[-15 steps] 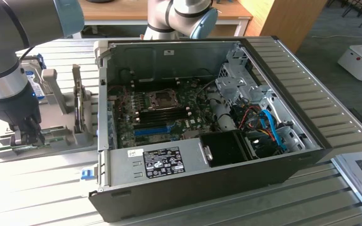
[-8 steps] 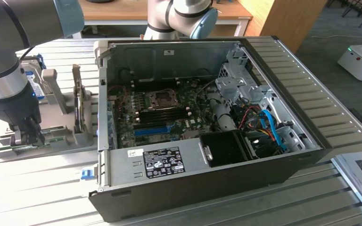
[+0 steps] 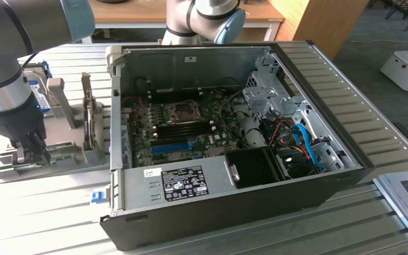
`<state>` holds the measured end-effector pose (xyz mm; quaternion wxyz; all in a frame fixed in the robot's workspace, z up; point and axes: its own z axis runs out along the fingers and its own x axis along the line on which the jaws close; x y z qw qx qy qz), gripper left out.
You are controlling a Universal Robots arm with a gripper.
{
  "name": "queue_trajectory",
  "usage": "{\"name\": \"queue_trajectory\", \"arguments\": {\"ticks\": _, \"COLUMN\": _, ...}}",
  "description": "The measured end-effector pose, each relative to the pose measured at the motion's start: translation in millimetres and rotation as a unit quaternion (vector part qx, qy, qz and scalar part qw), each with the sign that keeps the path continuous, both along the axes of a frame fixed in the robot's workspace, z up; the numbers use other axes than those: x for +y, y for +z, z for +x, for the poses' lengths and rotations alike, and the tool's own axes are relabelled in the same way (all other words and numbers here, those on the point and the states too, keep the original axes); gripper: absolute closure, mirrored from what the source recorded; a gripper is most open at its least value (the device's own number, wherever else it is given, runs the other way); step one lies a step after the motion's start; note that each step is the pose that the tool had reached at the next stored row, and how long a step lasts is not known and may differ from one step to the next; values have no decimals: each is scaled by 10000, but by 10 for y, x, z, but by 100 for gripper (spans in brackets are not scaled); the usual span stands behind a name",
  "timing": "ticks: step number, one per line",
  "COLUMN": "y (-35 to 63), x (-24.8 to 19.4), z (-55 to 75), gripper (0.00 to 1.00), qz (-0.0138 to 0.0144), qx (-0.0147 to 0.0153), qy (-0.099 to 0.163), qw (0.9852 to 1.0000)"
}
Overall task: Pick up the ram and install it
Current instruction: 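Pick up the ram and move it above insertion slot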
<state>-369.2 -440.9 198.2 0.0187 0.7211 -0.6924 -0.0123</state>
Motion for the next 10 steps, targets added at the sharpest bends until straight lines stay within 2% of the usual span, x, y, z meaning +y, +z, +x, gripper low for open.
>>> {"name": "queue_trajectory", "arguments": {"ticks": 5, "y": 0, "x": 0, "z": 0, "gripper": 88, "qz": 0, "qx": 0, "qy": 119, "qw": 9999}}
{"name": "queue_trajectory", "arguments": {"ticks": 10, "y": 0, "x": 0, "z": 0, "gripper": 88, "qz": 0, "qx": 0, "qy": 132, "qw": 9999}}
